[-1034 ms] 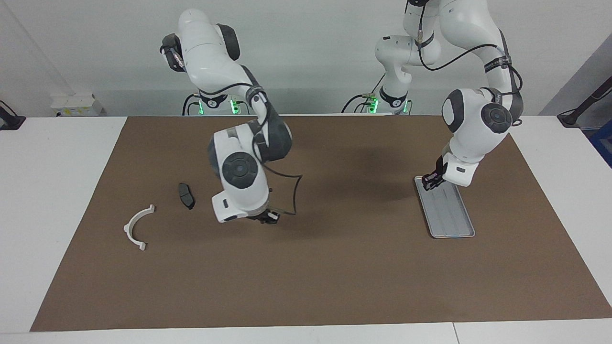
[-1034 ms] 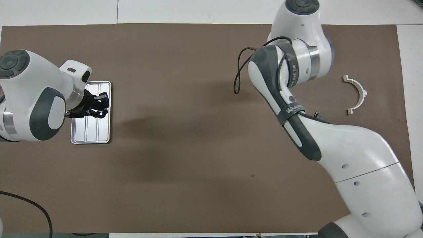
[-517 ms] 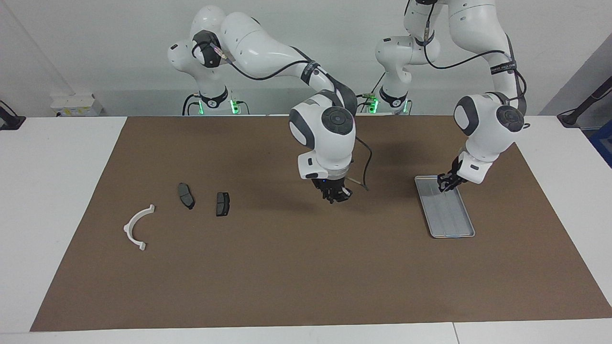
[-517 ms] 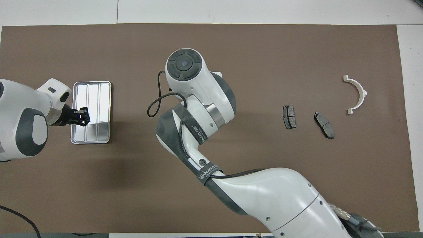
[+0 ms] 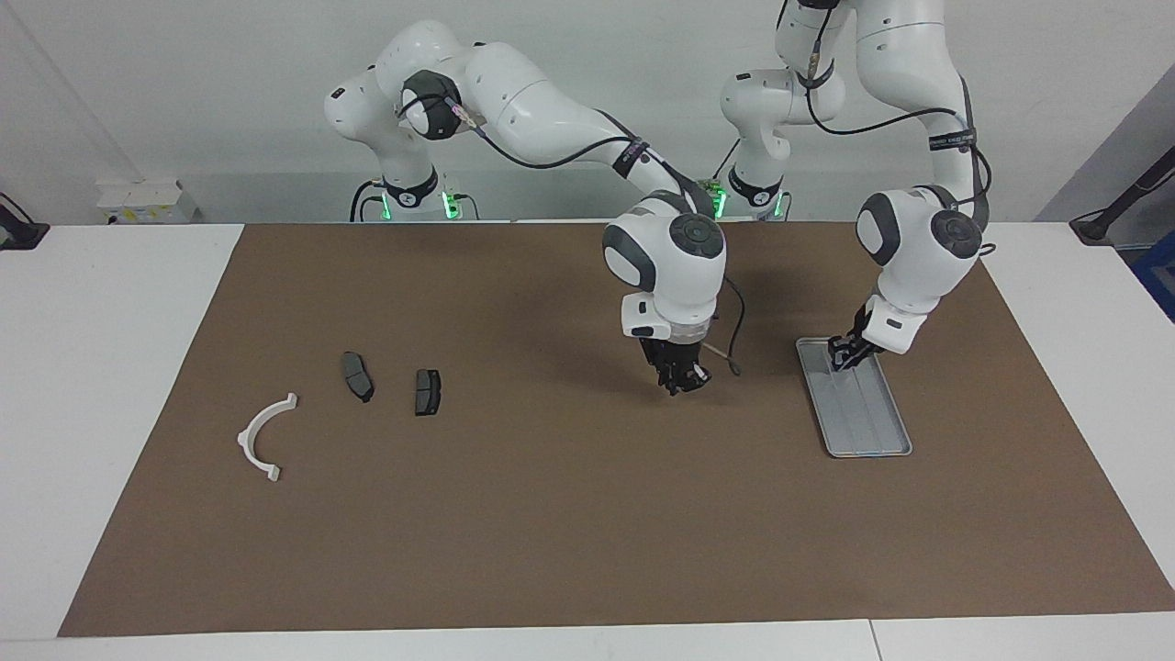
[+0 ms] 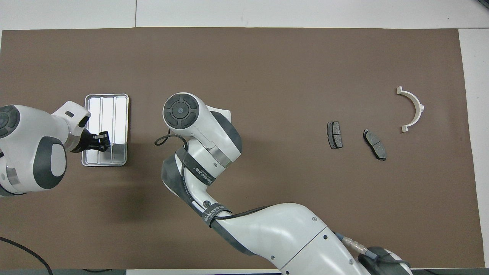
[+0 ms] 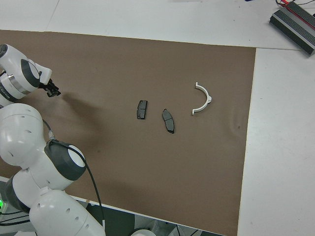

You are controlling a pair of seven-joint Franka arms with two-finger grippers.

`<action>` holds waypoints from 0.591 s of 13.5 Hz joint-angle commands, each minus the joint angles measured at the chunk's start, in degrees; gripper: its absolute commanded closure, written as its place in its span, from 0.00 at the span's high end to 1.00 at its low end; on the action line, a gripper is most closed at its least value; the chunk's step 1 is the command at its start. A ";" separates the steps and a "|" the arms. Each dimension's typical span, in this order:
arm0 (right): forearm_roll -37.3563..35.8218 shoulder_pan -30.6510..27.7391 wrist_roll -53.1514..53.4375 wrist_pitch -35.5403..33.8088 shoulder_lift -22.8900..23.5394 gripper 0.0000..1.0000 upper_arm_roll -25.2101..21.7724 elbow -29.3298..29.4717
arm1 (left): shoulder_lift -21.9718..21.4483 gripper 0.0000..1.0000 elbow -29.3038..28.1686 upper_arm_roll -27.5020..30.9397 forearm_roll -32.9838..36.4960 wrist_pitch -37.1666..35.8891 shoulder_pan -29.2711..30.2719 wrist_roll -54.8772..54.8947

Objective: Pick bearing gear from pile to tray
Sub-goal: 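Release the bearing in the tray while the right gripper carries bearing centerward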

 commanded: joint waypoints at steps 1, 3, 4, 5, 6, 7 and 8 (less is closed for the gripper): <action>0.79 0.32 0.94 1.83 1.23 0.00 -0.47 0.24 | -1.57 0.00 -2.67 -0.33 0.30 2.15 0.35 0.28; 0.62 0.32 0.94 2.80 2.03 0.00 -0.47 0.24 | -1.48 0.00 -2.76 -0.33 0.30 2.24 0.26 0.02; 0.53 0.24 0.94 2.81 2.12 0.00 -0.47 0.24 | -1.48 0.00 -2.76 -0.33 0.30 2.24 0.26 0.10; 0.53 0.32 0.94 2.98 2.29 0.00 -0.47 0.24 | -1.56 0.00 -3.10 -0.33 0.30 2.33 0.26 0.02; 0.53 0.24 0.94 3.07 2.56 0.00 -0.47 0.24 | -1.57 0.00 -3.37 -0.33 0.30 2.42 0.17 -0.07; 0.53 0.32 0.94 3.16 2.73 0.00 -0.47 0.24 | -1.57 0.00 -3.54 -0.33 0.30 3.03 0.17 -0.07; 0.53 0.32 0.94 3.85 2.82 0.00 -0.47 0.24 | -1.57 0.00 -4.07 -0.33 0.30 3.90 0.09 -0.25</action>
